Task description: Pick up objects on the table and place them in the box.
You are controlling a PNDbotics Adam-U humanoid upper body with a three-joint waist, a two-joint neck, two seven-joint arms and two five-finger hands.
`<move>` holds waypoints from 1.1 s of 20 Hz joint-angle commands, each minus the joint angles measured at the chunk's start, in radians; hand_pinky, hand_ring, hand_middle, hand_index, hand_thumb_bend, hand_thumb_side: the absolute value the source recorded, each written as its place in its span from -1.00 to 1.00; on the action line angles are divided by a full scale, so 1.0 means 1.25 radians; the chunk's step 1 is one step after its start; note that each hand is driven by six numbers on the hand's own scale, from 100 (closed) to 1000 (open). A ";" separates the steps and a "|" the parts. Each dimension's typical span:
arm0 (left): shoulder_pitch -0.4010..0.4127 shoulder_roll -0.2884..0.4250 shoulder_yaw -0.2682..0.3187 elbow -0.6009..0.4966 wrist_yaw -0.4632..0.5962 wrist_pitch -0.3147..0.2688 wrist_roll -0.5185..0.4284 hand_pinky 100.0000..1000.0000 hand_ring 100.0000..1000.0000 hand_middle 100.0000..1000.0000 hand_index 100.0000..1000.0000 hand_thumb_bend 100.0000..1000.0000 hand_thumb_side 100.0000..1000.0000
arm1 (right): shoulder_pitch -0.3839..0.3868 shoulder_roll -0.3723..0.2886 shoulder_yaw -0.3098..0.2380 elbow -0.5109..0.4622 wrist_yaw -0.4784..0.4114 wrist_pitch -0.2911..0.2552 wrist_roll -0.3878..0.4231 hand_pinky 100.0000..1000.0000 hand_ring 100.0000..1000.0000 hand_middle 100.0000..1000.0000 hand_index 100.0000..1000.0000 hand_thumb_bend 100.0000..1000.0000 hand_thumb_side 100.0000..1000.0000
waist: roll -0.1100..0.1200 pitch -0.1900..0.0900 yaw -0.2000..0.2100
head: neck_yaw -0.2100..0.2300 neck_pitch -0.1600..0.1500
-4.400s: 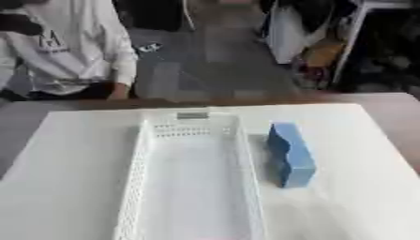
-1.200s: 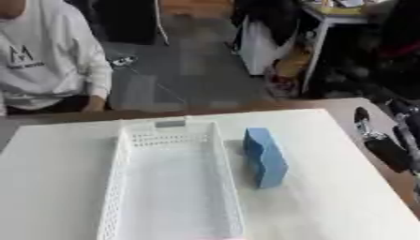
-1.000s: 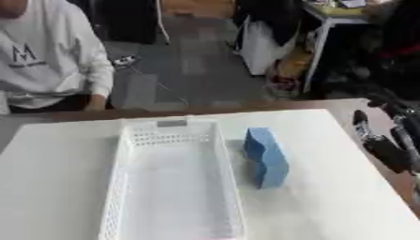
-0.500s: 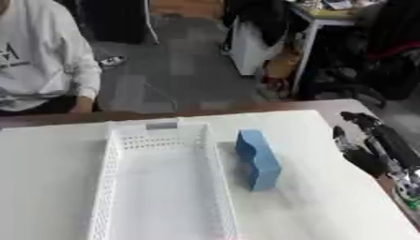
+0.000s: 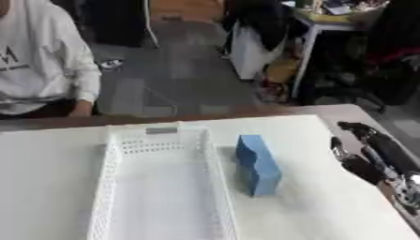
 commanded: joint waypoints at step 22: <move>-0.095 -0.037 -0.011 -0.011 0.032 -0.001 -0.004 0.59 0.29 0.51 0.67 0.52 1.00 | -0.026 -0.073 0.006 -0.009 0.035 -0.054 -0.033 0.71 0.84 0.72 0.90 -0.89 1.00 | -0.017 0.030 0.053 | -0.049 -0.121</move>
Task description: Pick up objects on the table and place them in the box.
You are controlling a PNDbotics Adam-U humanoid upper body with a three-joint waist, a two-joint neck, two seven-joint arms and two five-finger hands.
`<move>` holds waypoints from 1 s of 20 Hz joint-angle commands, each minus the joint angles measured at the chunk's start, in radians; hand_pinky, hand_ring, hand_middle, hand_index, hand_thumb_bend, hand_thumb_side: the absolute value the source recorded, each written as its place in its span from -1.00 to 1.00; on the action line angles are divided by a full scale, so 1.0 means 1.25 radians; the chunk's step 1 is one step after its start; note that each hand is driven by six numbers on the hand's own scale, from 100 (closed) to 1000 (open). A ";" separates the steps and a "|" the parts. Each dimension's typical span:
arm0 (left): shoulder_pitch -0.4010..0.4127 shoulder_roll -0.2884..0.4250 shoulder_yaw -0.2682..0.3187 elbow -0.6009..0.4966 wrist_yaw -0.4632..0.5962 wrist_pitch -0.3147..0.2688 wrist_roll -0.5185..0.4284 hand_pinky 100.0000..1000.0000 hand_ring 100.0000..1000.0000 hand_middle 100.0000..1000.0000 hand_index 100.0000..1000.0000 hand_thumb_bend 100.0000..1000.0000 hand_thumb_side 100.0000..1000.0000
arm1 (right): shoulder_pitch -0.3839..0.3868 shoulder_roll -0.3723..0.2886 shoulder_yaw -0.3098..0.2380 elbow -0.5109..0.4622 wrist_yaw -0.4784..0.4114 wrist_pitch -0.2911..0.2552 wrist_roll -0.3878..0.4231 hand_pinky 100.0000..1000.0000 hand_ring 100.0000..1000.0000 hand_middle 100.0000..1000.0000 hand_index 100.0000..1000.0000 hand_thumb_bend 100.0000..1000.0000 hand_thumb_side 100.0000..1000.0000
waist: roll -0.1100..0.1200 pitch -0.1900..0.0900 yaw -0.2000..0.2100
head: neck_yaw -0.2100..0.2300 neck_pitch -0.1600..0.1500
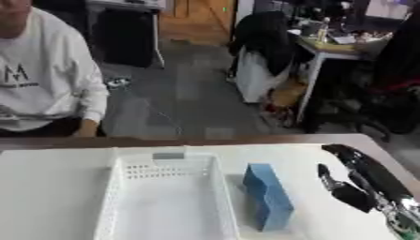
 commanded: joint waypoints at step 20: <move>-0.096 -0.063 -0.009 -0.011 0.021 0.016 -0.014 0.59 0.29 0.51 0.66 0.50 1.00 | -0.074 -0.069 0.052 0.106 0.116 -0.038 0.020 0.60 0.78 0.81 0.85 -0.48 0.98 | -0.018 0.034 0.071 | -0.050 -0.046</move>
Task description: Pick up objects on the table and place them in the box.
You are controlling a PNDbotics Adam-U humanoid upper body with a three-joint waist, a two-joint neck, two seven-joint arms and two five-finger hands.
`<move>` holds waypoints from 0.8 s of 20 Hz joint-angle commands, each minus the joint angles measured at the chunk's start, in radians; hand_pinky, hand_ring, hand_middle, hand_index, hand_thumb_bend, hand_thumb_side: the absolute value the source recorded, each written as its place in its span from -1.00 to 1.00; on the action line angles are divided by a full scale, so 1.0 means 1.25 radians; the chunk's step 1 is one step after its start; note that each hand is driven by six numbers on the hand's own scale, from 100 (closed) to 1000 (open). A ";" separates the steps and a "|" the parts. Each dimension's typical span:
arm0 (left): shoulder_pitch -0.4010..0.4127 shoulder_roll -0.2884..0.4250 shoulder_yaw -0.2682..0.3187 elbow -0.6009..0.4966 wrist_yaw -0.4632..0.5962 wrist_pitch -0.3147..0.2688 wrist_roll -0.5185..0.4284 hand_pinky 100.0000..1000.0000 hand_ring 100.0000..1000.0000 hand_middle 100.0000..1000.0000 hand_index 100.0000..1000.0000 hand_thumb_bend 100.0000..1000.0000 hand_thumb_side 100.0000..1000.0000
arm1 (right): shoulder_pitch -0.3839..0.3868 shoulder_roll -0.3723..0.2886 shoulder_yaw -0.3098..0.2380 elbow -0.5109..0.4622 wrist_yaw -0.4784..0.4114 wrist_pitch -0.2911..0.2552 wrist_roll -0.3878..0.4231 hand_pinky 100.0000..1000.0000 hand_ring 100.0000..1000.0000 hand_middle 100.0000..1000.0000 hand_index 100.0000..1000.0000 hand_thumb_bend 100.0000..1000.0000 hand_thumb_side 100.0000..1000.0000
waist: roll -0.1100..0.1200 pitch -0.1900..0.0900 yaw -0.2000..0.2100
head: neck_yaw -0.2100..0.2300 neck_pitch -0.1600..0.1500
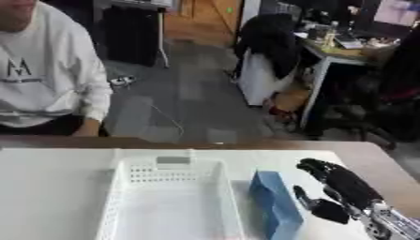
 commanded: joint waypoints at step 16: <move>-0.059 -0.041 0.008 -0.011 -0.003 0.030 0.002 0.59 0.29 0.51 0.66 0.49 1.00 | -0.047 -0.053 0.000 0.085 -0.090 -0.017 -0.030 0.43 0.69 0.72 0.82 -0.42 1.00 | -0.019 0.013 0.049 | -0.040 -0.034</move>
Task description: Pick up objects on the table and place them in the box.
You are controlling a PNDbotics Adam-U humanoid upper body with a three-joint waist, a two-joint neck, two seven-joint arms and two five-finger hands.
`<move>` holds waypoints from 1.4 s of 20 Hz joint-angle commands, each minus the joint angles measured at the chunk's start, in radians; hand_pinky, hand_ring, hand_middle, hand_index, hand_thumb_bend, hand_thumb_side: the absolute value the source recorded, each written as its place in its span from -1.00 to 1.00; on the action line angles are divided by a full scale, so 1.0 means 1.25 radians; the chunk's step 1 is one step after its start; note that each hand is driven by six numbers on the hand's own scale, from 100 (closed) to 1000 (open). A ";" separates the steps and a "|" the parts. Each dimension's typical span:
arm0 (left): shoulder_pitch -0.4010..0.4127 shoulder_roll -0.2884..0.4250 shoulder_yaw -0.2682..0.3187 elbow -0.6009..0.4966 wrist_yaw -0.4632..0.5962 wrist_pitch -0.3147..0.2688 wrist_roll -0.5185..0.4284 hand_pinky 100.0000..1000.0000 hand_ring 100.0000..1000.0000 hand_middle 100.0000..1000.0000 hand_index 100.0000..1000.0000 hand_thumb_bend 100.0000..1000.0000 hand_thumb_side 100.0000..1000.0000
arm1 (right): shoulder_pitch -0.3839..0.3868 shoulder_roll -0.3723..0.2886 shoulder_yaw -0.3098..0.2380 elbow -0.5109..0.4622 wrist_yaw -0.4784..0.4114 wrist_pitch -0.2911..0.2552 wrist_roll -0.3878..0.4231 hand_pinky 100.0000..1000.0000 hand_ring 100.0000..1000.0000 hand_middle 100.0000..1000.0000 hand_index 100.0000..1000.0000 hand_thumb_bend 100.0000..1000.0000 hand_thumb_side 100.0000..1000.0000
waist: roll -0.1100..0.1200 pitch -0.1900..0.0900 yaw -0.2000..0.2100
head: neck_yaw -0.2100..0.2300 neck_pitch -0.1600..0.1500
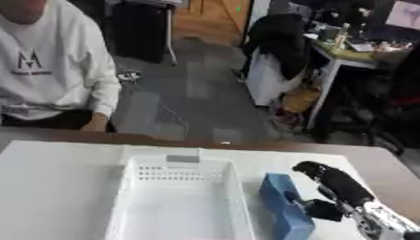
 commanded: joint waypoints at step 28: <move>-0.051 -0.032 0.011 -0.011 -0.028 0.037 0.024 0.60 0.31 0.52 0.66 0.44 1.00 | -0.045 -0.015 0.019 0.038 -0.057 0.004 0.088 0.41 0.71 0.74 0.85 -0.47 0.96 | -0.028 -0.021 0.042 | -0.020 0.002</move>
